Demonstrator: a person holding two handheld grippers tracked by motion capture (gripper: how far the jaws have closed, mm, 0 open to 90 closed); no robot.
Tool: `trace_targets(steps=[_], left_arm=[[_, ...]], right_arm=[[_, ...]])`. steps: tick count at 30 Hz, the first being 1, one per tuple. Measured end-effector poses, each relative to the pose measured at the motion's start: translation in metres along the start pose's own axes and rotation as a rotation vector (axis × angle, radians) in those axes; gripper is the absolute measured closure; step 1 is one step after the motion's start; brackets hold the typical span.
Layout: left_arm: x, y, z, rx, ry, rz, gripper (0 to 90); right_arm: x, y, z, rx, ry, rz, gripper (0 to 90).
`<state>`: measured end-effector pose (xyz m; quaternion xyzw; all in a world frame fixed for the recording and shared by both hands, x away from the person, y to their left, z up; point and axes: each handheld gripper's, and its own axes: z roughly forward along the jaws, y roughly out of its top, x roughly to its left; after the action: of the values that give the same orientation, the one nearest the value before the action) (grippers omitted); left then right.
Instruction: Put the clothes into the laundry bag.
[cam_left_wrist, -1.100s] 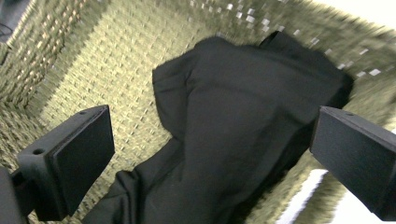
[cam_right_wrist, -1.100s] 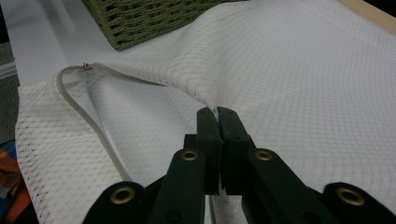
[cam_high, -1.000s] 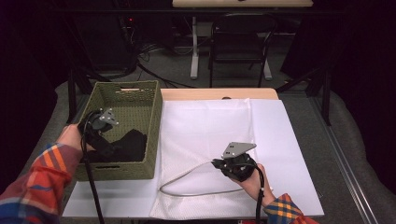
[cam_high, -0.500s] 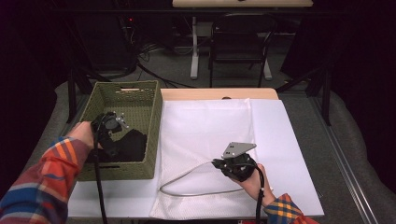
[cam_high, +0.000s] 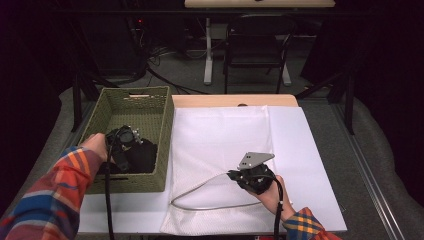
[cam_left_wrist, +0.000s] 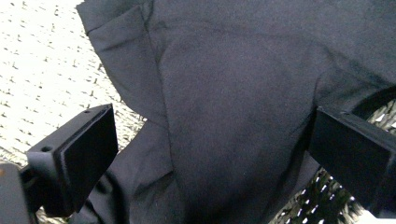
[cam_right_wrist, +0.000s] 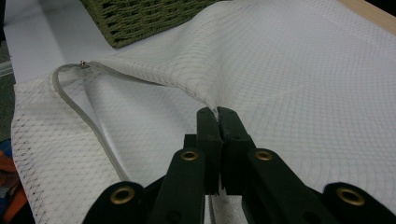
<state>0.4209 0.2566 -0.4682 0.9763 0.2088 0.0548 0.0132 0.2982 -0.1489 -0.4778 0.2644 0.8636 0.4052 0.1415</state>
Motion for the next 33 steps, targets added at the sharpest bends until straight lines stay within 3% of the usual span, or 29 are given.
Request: trace_targets(steps=[6,14,16,18,19,24,33], left_arm=[[0.001,0.003,0.006,0.012,-0.024,0.005,6.0],[0.0,0.001,0.014,0.023,-0.085,0.003,22.1],[0.0,0.0,0.016,0.022,-0.103,0.006,30.1],[-0.001,0.0,0.017,0.023,-0.108,-0.001,33.4],[-0.001,0.0,0.017,0.018,-0.109,0.004,40.6],[-0.001,-0.001,0.016,0.006,-0.118,0.002,55.6],[0.001,-0.004,0.014,-0.019,-0.092,-0.008,61.8]], right_arm=[[0.0,0.0,0.0,0.001,-0.001,0.001,88.5],[0.001,0.0,-0.001,-0.001,-0.003,-0.001,88.5],[0.001,0.0,-0.001,-0.001,-0.003,-0.001,88.5],[0.001,0.0,-0.001,-0.001,-0.004,-0.001,88.5],[0.001,0.0,-0.001,-0.001,-0.004,-0.001,88.5],[0.001,0.0,-0.001,-0.001,-0.005,-0.002,88.5],[0.001,0.001,-0.001,-0.004,-0.006,-0.004,88.5]])
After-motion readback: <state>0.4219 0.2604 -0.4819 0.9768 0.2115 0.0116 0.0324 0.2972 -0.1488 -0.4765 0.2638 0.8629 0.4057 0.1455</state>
